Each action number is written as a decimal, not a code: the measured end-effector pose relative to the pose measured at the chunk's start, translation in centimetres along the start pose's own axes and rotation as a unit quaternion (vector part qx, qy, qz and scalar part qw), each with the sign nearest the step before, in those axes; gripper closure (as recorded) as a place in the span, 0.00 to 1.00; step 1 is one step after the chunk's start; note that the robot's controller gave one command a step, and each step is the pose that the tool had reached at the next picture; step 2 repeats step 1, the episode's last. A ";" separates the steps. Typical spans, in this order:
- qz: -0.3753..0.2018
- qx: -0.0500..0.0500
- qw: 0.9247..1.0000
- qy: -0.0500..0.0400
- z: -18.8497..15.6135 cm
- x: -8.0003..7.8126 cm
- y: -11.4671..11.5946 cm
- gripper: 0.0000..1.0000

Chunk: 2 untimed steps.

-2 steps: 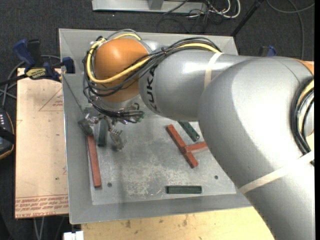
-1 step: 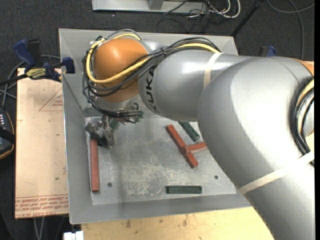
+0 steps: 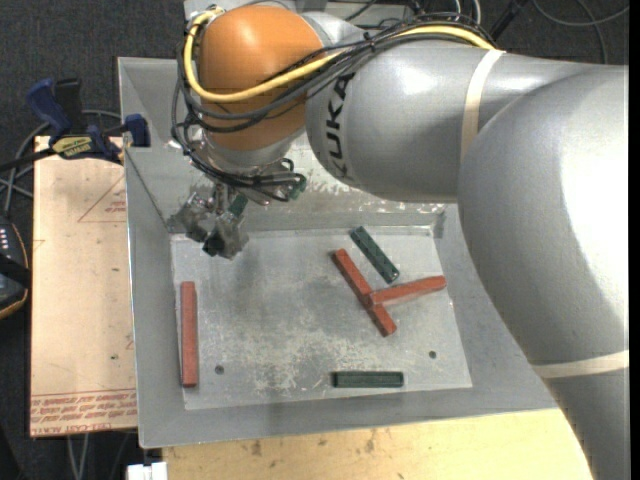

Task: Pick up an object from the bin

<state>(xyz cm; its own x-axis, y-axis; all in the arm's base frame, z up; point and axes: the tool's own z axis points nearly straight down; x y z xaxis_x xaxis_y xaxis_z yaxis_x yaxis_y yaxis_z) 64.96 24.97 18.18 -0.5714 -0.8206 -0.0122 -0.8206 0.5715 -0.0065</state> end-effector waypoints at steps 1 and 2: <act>0.001 -0.002 1.000 0.002 -1.9 -0.1 -0.1 1.00; 0.001 -0.002 1.000 0.002 -1.9 -0.1 -0.1 1.00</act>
Offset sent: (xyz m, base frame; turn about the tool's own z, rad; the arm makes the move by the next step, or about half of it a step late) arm 0.0000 -0.0002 0.0171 0.0000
